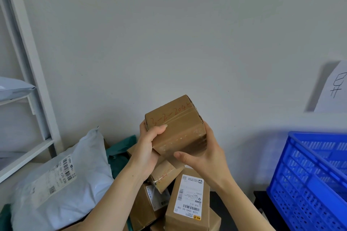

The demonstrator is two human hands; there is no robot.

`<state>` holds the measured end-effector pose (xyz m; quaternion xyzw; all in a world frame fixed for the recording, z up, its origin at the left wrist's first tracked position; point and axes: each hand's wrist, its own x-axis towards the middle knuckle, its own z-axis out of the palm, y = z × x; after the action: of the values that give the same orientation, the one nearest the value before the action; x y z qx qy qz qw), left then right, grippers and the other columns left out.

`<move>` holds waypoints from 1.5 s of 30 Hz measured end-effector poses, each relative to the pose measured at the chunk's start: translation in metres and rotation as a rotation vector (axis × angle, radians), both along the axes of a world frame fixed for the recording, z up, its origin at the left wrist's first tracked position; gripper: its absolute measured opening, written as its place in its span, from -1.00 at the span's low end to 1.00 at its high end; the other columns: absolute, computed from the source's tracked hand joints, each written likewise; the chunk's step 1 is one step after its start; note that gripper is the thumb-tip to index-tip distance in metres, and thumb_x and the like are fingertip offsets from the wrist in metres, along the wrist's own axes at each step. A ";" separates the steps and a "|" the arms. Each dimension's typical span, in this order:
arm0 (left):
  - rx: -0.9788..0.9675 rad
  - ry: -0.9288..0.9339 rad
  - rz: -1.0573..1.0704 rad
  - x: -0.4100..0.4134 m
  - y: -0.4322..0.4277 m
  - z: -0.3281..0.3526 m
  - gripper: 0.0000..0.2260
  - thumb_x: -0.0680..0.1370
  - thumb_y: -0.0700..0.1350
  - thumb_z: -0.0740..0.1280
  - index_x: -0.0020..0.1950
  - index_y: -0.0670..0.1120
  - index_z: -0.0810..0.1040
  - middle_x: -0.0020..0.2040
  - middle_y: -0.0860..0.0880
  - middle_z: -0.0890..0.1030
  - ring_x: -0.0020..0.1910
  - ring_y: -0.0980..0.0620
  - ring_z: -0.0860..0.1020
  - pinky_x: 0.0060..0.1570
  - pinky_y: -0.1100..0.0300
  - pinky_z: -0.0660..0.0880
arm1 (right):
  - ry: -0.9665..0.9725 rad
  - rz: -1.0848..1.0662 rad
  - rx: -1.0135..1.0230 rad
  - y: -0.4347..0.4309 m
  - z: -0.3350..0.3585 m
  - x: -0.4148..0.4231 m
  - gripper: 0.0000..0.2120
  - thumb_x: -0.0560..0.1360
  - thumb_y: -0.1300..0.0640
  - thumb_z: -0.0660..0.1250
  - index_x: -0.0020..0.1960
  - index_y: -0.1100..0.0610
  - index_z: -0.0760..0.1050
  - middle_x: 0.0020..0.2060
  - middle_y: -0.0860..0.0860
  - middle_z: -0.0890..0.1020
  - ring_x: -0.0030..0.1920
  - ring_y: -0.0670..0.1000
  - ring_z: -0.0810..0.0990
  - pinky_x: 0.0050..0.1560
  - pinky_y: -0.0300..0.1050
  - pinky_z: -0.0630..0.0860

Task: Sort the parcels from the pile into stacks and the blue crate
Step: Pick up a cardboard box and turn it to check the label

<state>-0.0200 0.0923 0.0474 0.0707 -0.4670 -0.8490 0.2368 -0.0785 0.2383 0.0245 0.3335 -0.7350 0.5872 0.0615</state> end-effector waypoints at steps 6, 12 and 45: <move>0.025 -0.032 0.023 -0.001 0.001 0.000 -0.71 0.56 -0.10 0.27 0.28 0.04 0.40 0.09 -0.08 0.58 0.04 -0.03 0.57 -0.32 0.18 0.57 | 0.015 -0.015 0.033 -0.001 0.002 0.000 -0.18 0.14 -0.18 0.56 0.24 -0.44 0.16 0.11 -0.45 0.45 0.16 -0.38 0.42 -0.02 -0.56 0.36; 0.031 -0.049 0.053 -0.002 0.007 0.001 -0.69 0.57 -0.12 0.28 0.30 0.03 0.39 0.09 -0.08 0.59 0.03 -0.04 0.58 -0.28 0.14 0.56 | 0.009 -0.030 0.080 0.001 0.002 -0.007 -0.15 0.11 -0.18 0.55 0.27 -0.35 0.17 0.11 -0.37 0.46 0.13 -0.34 0.44 0.00 -0.40 0.37; -0.455 -0.202 -0.180 0.011 0.012 0.003 -0.51 0.26 0.12 0.43 0.18 0.13 0.49 -0.03 0.13 0.69 -0.02 0.13 0.64 -0.06 0.20 0.55 | -0.520 0.126 -0.159 0.018 0.020 -0.016 -0.65 0.35 -0.29 0.22 0.10 -0.27 0.49 -0.01 -0.24 0.65 0.09 -0.14 0.59 0.01 -0.19 0.47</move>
<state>-0.0094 0.1043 0.0507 0.0583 -0.6716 -0.7285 0.1222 -0.0949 0.2566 0.0447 0.2106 -0.6555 0.7116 -0.1398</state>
